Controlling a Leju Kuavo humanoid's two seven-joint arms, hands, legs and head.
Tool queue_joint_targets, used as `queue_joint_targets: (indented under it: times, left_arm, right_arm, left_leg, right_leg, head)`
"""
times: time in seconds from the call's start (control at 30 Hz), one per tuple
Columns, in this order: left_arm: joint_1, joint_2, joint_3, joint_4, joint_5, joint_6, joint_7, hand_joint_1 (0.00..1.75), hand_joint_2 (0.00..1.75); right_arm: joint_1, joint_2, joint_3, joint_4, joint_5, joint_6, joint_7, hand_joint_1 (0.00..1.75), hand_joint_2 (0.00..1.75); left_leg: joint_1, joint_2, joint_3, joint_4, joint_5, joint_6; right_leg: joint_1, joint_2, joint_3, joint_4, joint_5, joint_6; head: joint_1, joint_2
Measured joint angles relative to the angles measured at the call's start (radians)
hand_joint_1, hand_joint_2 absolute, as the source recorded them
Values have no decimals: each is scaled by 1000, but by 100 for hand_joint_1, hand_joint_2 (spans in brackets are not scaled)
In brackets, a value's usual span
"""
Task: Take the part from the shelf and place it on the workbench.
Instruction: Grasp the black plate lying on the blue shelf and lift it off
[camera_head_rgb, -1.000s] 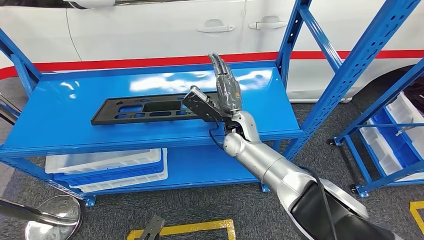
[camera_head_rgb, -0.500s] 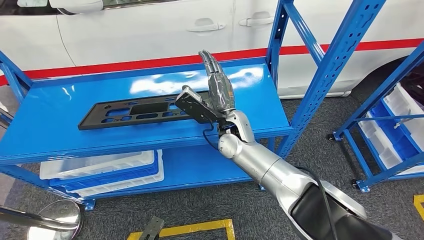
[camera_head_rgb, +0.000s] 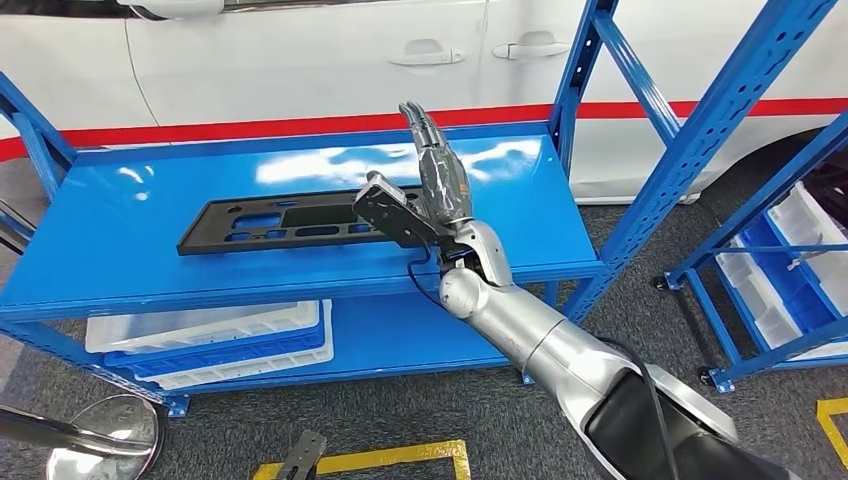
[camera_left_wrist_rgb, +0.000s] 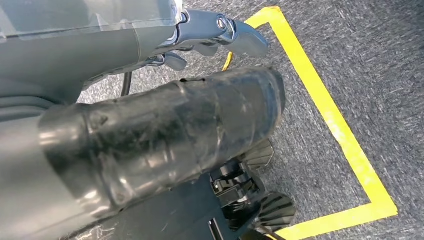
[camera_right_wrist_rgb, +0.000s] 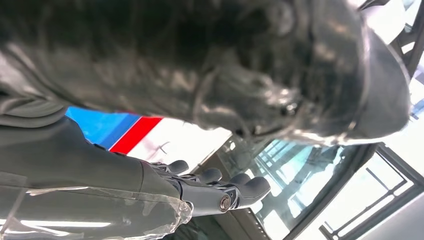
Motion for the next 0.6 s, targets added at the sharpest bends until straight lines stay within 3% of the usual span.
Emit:
queue_joint_targets:
  times: [0.07, 0.13, 0.23, 0.33, 0.37, 0.43, 0.47, 0.5, 0.57, 0.6]
  left_arm:
    - [-1, 0, 0, 0, 1, -2, -3, 0, 0]
    - [-1, 0, 0, 0, 2, -3, -5, 0, 0]
    - [0, 0, 0, 0, 3, -3, -6, 0, 0]
    - [0, 0, 0, 0, 3, -2, -6, 0, 0]
    - [-1, 0, 0, 0, 3, -3, -6, 0, 0]
    - [-1, 0, 1, 0, 2, -3, -6, 0, 0]
    - [-1, 1, 1, 0, 1, -4, -6, 0, 0]
    - [-1, 1, 1, 0, 0, -4, -5, 0, 0]
    - [-2, 1, 1, 0, -1, -4, -5, 0, 0]
    - [-3, 1, 1, 0, -2, -3, -5, 0, 0]
  right_arm:
    - [-1, 0, 0, 0, -2, 3, 0, 0, 0]
    - [-2, 0, 0, 0, -5, 5, 0, 0, 0]
    - [-1, -1, 0, 0, -7, 9, 0, 0, 0]
    - [-1, -2, 0, 0, -8, 9, 0, 0, 0]
    - [-2, -1, 0, 0, -8, 9, 0, 0, 0]
    - [-2, -1, 0, 0, -9, 10, 0, 0, 0]
    - [-2, -1, 1, 0, -9, 10, 0, 0, 0]
    - [-1, -1, 1, 0, -10, 10, 0, 0, 0]
    - [-2, -1, 1, 0, -11, 10, 0, 0, 0]
    - [-3, -1, 1, 0, -11, 10, 1, 0, 0]
  left_leg:
    - [-1, -2, -3, 16, -12, -8]
    - [-5, -4, -10, 29, -20, -17]
    - [-6, -4, -12, 29, -20, -24]
    - [-5, -4, -12, 29, -21, -26]
    - [-4, -3, -27, 63, -39, -31]
    - [1, -1, -108, 213, -91, -44]
    - [3, 0, -142, 270, -101, -48]
    - [4, 0, -151, 272, -81, -46]
    - [0, 0, -94, 139, -5, -32]
    - [-4, 0, -67, 81, 14, -25]
  right_leg:
    - [-3, -1, 57, -124, 58, 0]
    - [-2, 0, 88, -189, 70, -8]
    - [3, 3, 88, -191, 66, -24]
    - [3, 4, 88, -192, 66, -27]
    - [1, 3, 91, -194, 66, -31]
    - [-2, 2, 100, -197, 61, -42]
    - [-3, 2, 107, -199, 58, -48]
    - [-1, 3, 112, -199, 54, -49]
    - [1, 5, 123, -201, 48, -47]
    - [1, 5, 127, -204, 45, -43]
  head:
    - [1, 0]
    - [0, 0]
    - [-2, 0]
    - [-2, 0]
    - [-5, 0]
    - [-10, 0]
    - [-12, 0]
    - [-13, 0]
    - [-12, 0]
    - [-12, 0]
